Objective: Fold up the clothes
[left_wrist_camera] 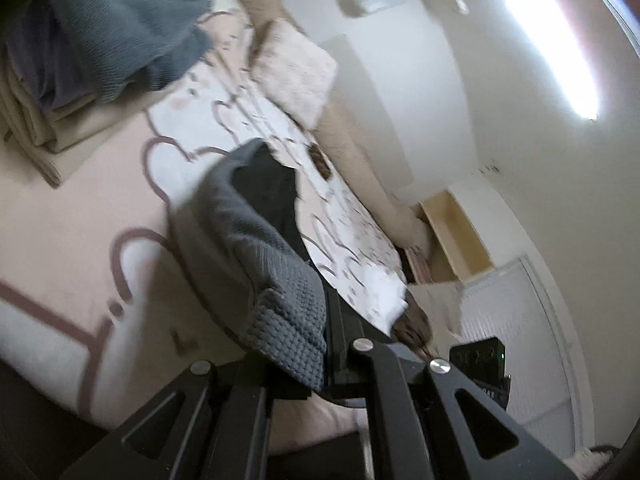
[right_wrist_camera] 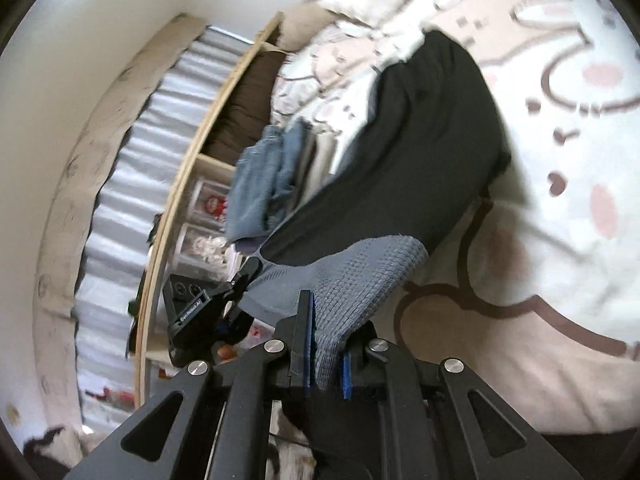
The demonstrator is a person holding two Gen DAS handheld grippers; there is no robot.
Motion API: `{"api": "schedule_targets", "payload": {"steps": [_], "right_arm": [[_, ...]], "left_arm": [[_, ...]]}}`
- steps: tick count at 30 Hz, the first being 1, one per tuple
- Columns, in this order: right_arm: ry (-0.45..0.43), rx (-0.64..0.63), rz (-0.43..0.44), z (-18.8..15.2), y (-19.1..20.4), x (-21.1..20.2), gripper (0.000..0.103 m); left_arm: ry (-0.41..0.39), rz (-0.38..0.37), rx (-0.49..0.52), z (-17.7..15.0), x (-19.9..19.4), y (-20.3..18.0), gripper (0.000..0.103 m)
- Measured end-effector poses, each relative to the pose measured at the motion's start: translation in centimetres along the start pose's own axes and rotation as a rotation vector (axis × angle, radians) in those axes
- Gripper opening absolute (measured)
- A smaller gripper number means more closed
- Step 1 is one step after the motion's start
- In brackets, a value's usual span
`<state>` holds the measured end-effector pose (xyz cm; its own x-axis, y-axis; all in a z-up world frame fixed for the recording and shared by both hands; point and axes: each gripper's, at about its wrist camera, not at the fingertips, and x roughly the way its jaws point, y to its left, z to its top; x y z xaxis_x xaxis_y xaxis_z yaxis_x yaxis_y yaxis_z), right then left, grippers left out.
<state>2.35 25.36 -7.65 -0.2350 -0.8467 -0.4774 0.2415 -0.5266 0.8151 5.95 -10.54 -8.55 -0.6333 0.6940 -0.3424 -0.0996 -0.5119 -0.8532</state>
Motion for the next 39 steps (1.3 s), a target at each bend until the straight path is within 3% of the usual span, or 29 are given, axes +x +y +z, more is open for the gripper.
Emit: {"api": "schedule_targets", "payload": {"steps": [4, 8, 11, 15, 18, 24, 28, 38, 39], "right_arm": [[-0.016, -0.097, -0.007, -2.6, 3.2, -4.4, 0.013], [-0.038, -0.179, 0.007, -5.6, 6.3, -7.8, 0.013], [-0.03, -0.183, 0.007, -7.1, 6.7, -7.7, 0.013], [0.023, -0.047, 0.007, -7.0, 2.5, -5.0, 0.013], [0.019, -0.002, 0.0, -4.9, 0.5, -4.0, 0.013], [-0.048, 0.008, 0.012, 4.2, -1.6, -2.3, 0.013], [-0.056, 0.063, -0.033, 9.5, -3.8, 0.0, 0.013], [-0.055, 0.197, -0.1, 16.7, -9.2, 5.3, 0.013], [-0.049, 0.214, -0.111, 17.2, -9.9, 5.9, 0.013]], "left_arm": [[0.066, -0.046, 0.097, -2.3, -2.8, -4.7, 0.005], [0.108, -0.031, 0.196, -4.3, -5.0, -7.7, 0.005], [0.143, 0.035, 0.196, -5.3, -4.5, -6.6, 0.005], [0.157, 0.107, 0.088, -5.0, -2.4, -3.1, 0.005], [0.145, 0.127, 0.034, -3.2, -0.2, -2.1, 0.005], [0.134, 0.155, -0.084, 4.3, 5.2, -1.2, 0.005], [0.144, 0.227, -0.118, 8.7, 9.5, 0.0, 0.005], [0.171, 0.347, -0.156, 13.6, 16.1, 3.8, 0.005], [0.178, 0.363, -0.165, 13.7, 16.6, 4.3, 0.01]]}}
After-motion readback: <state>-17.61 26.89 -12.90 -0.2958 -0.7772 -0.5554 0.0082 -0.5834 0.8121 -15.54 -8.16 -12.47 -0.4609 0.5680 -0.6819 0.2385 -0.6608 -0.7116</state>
